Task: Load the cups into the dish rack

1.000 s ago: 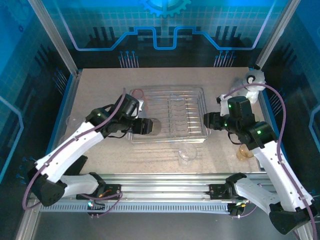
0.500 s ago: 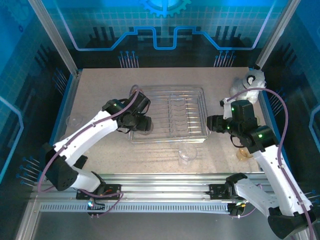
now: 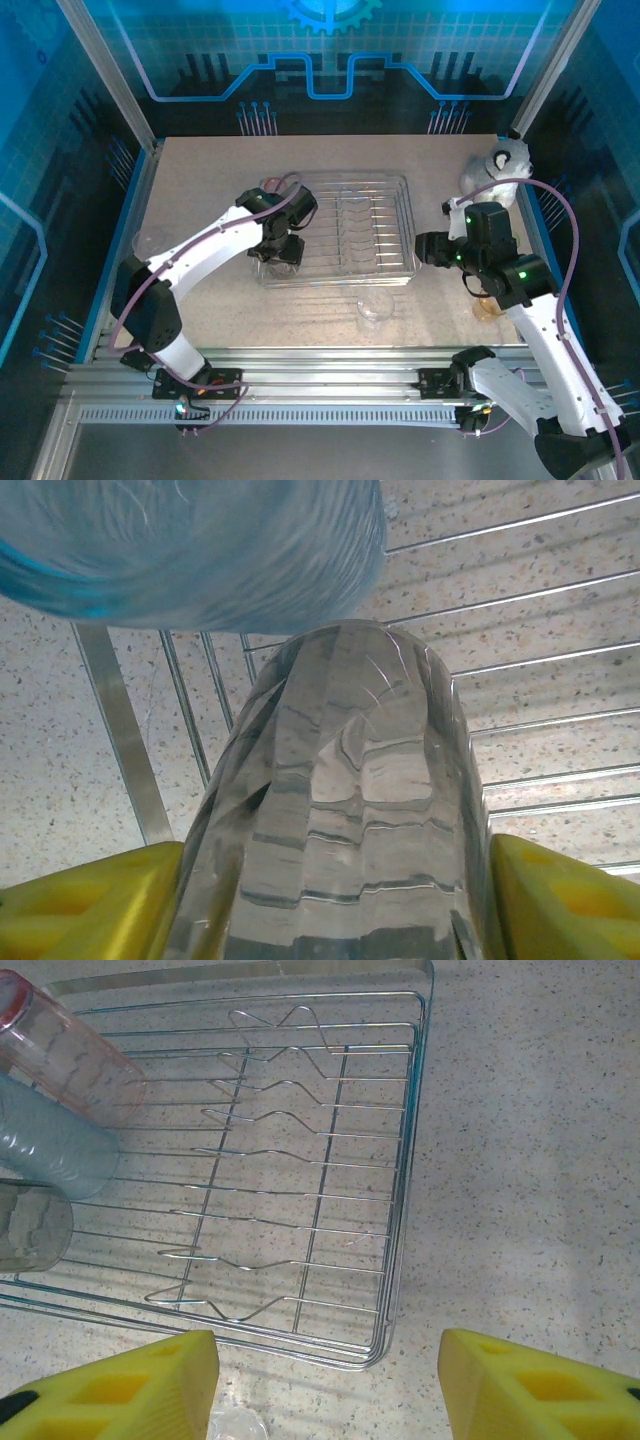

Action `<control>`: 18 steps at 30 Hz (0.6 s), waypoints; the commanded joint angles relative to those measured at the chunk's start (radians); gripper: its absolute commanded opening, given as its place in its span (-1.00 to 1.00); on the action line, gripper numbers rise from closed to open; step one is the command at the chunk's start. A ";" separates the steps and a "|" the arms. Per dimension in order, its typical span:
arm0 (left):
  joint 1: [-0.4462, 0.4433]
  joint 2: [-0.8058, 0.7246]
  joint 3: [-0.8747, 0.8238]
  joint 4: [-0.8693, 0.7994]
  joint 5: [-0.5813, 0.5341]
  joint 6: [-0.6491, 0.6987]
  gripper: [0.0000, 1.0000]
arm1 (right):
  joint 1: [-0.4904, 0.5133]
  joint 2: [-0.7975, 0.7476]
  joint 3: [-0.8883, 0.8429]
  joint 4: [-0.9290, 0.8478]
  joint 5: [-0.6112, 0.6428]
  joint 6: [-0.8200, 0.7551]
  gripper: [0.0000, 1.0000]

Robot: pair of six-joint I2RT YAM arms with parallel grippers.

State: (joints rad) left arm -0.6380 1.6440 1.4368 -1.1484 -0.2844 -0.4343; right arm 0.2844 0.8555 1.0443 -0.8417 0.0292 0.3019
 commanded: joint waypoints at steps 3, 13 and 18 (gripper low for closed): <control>-0.005 0.062 0.042 -0.068 -0.052 0.038 -0.69 | -0.017 -0.004 -0.014 0.009 -0.017 -0.003 0.20; 0.012 0.108 0.030 -0.077 -0.050 0.059 -0.05 | -0.024 -0.016 -0.040 0.029 -0.011 -0.012 0.20; 0.030 0.097 0.021 -0.073 -0.053 0.065 0.61 | -0.025 -0.022 -0.044 0.035 0.003 -0.021 0.21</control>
State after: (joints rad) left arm -0.6285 1.7451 1.4521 -1.1805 -0.3027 -0.3817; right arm 0.2737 0.8513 1.0111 -0.8284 0.0227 0.3000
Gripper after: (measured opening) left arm 0.783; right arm 0.604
